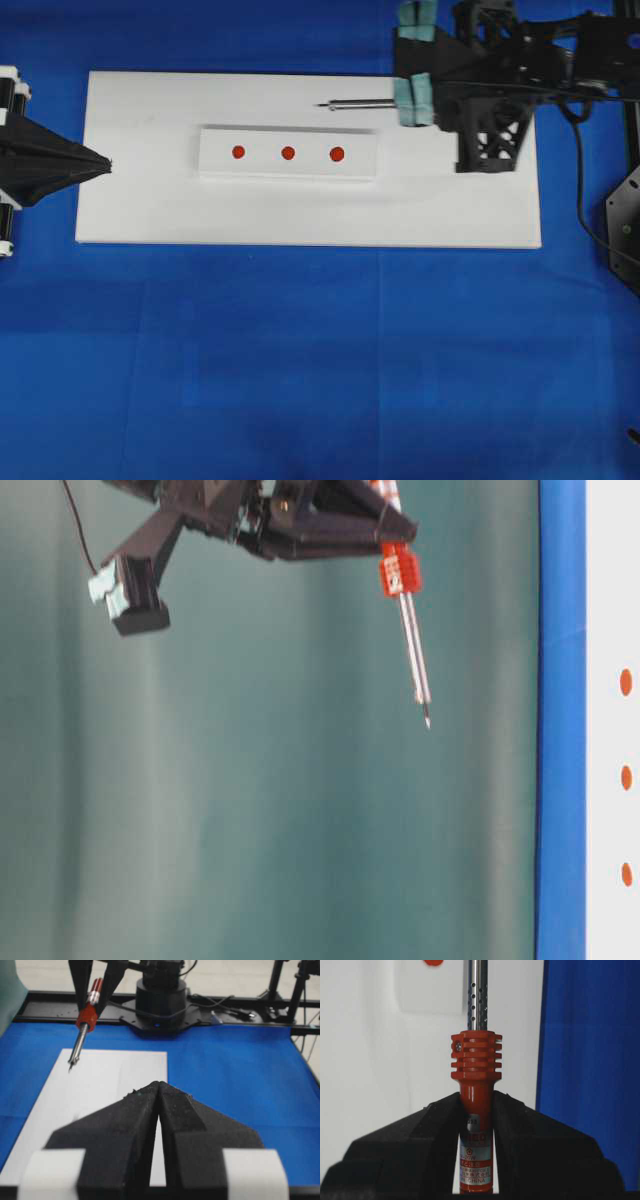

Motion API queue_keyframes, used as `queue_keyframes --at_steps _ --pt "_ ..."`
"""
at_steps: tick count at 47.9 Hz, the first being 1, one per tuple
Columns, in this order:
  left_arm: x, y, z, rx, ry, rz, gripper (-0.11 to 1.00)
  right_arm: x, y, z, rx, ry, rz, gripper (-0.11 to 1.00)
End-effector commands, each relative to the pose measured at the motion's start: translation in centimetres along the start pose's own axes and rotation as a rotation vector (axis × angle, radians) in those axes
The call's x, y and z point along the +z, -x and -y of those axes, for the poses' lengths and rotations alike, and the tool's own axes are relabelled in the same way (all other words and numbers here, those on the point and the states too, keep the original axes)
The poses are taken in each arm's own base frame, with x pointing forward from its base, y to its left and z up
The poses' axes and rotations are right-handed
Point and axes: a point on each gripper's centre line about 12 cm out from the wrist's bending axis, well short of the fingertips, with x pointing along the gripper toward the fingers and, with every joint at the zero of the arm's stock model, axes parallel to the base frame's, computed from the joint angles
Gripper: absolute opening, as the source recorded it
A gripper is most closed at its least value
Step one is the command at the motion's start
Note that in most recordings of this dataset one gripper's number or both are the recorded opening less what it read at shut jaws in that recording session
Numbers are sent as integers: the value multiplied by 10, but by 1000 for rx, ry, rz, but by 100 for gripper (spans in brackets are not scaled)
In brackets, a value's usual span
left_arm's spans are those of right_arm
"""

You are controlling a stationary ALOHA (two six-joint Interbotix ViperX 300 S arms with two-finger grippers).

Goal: Touch the tip of the soldering iron to the mark.
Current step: 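Raise the iron and move it right above the strip, then lower the iron tip onto the right red dot and hold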

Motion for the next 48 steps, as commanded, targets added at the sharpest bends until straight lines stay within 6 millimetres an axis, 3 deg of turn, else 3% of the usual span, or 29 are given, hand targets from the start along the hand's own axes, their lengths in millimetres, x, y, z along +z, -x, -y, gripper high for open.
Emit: queue_keyframes --at_steps 1,19,34,48 --pt "4 -1 0 -1 -1 15 0 -1 14 1 -3 -8 36 6" --pt "4 -1 0 -1 -1 14 0 -6 7 0 1 -27 14 6" --pt "2 -1 0 -1 -1 11 0 -23 -37 -9 19 -12 -101 6" --pt "2 -1 0 -1 -1 9 0 -30 -67 -16 37 -6 -102 6"
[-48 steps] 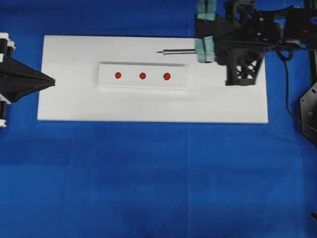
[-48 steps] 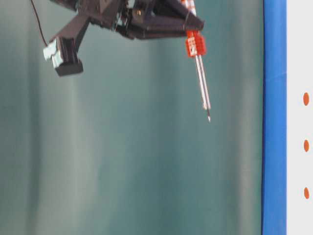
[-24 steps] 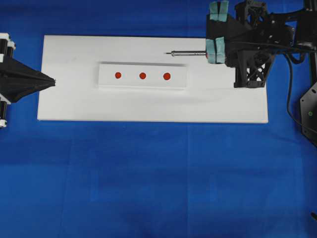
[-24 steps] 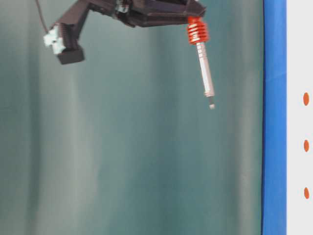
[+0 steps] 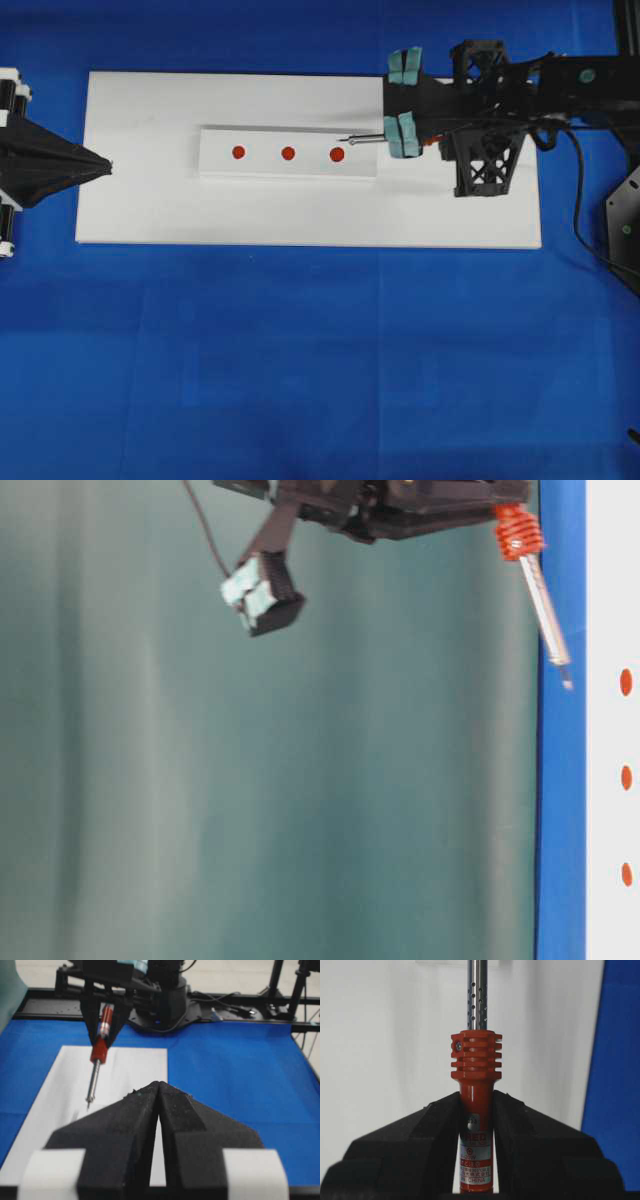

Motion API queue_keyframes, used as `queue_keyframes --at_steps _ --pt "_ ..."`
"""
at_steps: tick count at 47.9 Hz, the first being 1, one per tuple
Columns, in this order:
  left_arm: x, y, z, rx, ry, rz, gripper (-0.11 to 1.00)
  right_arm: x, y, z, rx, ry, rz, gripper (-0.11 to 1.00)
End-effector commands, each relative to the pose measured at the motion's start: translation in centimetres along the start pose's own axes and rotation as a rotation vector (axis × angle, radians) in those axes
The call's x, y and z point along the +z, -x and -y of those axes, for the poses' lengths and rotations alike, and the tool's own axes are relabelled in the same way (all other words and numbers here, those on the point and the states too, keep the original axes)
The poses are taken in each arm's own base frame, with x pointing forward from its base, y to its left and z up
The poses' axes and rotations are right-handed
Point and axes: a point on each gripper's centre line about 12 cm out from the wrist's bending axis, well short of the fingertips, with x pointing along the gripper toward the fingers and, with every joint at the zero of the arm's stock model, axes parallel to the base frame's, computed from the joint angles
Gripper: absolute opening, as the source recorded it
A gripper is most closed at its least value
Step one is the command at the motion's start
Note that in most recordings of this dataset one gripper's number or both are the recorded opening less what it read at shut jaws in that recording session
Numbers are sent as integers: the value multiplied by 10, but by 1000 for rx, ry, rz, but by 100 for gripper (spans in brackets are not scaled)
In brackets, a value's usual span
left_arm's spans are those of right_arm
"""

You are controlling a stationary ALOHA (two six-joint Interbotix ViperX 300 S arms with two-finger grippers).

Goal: Touch the tip of the soldering iron to the mark.
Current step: 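Lower the iron tip onto the right red dot and hold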

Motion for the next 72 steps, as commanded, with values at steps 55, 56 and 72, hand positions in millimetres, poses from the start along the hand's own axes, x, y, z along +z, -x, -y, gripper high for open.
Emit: queue_keyframes --at_steps 55,56,72 --pt "5 -2 0 1 -2 17 0 -6 -21 -7 33 -21 22 6" --pt "5 -1 0 1 -2 18 0 -6 -21 -7 33 -21 22 6" --pt "6 -1 0 1 -2 20 0 -6 -21 -7 33 -21 24 6"
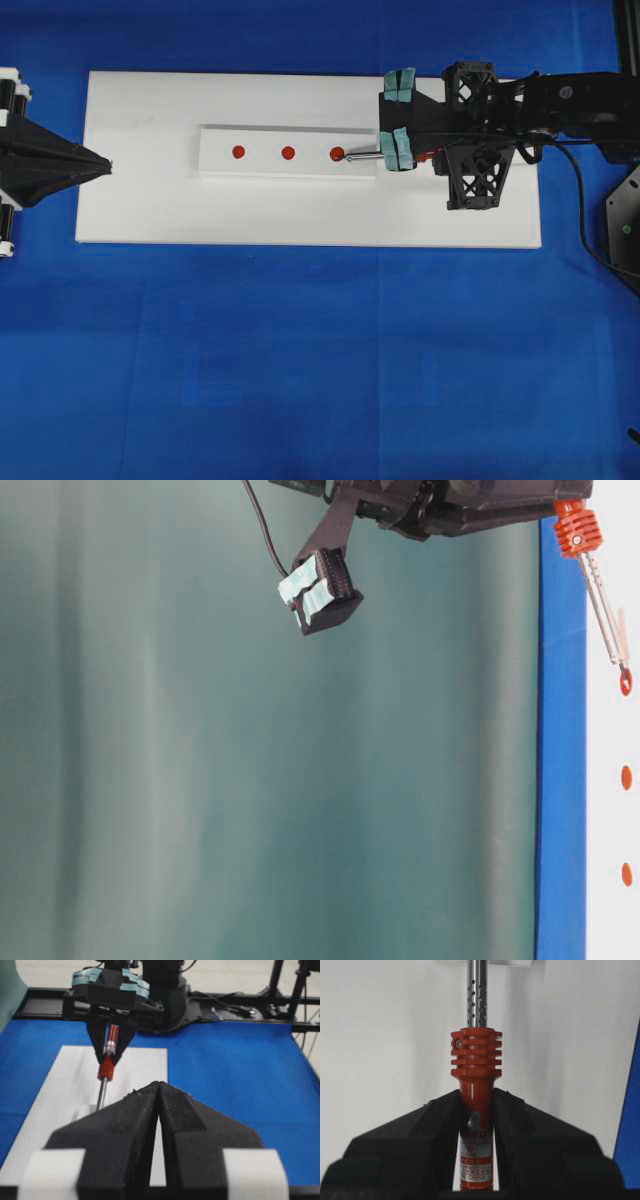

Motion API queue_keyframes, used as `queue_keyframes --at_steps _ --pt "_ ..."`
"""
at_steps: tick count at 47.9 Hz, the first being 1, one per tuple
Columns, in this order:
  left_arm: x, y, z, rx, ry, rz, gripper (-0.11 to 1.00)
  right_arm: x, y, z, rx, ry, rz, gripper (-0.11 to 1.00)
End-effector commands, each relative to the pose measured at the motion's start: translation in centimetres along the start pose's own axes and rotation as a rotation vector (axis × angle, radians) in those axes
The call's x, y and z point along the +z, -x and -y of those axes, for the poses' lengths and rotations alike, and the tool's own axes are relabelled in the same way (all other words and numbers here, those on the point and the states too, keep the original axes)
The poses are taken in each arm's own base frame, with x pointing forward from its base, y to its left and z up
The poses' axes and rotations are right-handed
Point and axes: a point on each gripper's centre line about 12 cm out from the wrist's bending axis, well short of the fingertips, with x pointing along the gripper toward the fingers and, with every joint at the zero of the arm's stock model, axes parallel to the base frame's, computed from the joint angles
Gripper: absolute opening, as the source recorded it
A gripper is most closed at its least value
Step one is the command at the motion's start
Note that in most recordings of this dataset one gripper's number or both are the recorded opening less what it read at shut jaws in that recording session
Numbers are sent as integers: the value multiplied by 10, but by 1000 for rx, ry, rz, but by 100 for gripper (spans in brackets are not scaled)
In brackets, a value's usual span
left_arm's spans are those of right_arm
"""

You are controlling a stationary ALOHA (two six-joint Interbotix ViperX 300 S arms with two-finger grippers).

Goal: Touch the tip of the soldering iron to the mark.
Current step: 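Lower the iron tip onto the right red dot and hold, then lift the iron up away from the right red dot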

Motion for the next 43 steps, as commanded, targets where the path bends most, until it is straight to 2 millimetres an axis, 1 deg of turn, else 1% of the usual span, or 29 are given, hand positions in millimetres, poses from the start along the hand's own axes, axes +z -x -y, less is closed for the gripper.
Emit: queue_keyframes --at_steps 1,43 --pt "5 -2 0 1 -2 18 0 5 5 0 0 -1 25 6" --pt "5 -2 0 1 0 17 0 7 4 0 0 -1 23 6"
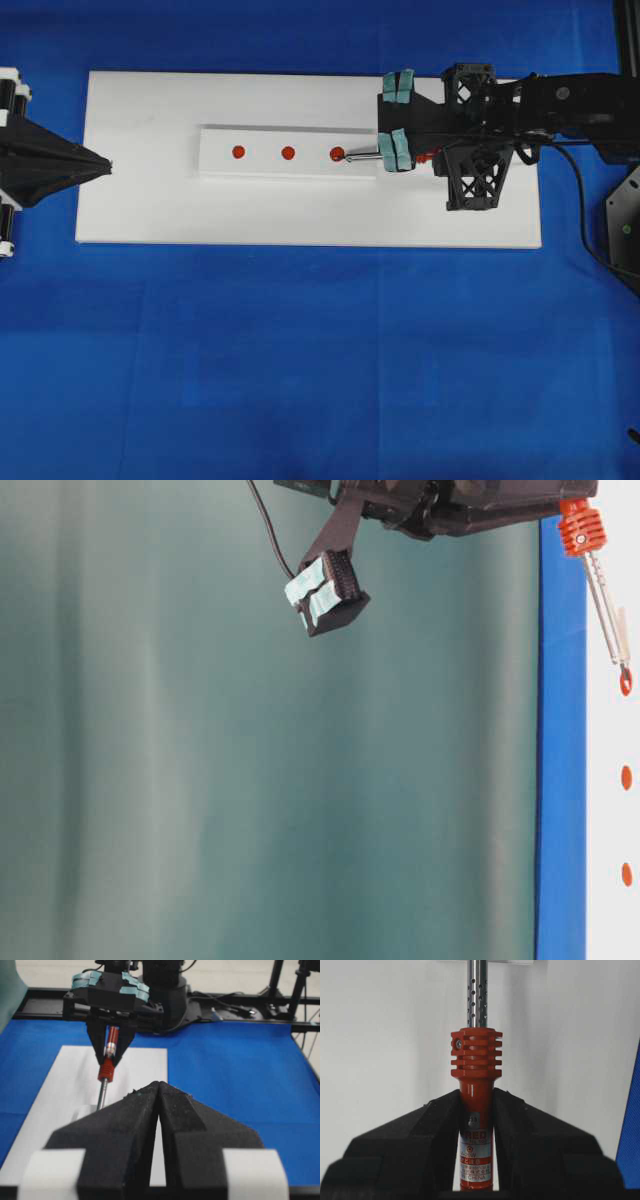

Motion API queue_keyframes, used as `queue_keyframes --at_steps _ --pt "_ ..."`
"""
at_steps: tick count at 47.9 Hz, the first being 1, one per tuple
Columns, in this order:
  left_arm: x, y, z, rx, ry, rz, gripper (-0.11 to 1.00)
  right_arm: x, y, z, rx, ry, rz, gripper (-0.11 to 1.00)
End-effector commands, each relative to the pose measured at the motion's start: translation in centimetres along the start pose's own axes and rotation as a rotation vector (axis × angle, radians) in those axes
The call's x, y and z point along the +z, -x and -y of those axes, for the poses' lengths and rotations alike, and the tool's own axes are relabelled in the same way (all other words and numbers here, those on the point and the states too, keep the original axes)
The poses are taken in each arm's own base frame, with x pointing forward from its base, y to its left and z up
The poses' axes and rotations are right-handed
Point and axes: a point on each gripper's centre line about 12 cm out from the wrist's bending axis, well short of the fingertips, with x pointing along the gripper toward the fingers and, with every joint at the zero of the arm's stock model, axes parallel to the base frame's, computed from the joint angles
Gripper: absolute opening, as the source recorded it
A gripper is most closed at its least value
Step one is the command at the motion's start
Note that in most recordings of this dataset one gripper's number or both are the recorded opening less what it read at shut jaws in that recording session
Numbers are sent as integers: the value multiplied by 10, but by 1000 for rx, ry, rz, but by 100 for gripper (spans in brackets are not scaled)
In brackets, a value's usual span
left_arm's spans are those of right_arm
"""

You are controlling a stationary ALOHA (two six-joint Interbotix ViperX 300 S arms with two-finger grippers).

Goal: Touch the tip of the soldering iron to the mark.
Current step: 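Lift the iron up away from the right red dot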

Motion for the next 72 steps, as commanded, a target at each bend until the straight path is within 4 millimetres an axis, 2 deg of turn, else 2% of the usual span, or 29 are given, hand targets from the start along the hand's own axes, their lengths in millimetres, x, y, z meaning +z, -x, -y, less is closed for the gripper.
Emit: queue_keyframes --at_steps 1,24,30,32,44,55,62,72 --pt "5 -2 0 1 0 15 0 8 6 1 -2 1 32 6" --pt "5 -2 0 1 0 15 0 8 6 1 -4 1 34 6" --pt "5 -2 0 1 2 17 0 12 13 3 -9 2 49 6" --pt "5 -2 0 1 0 15 0 16 19 3 -11 1 65 6" --pt "5 -2 0 1 2 17 0 36 83 12 -35 -15 194 6" --pt "6 -2 0 1 2 21 0 43 135 19 -65 -21 232 6" --pt "6 -1 0 1 2 26 0 44 153 24 -95 -16 223 6" --pt "6 -2 0 1 2 25 0 44 154 26 -109 -11 222 6"
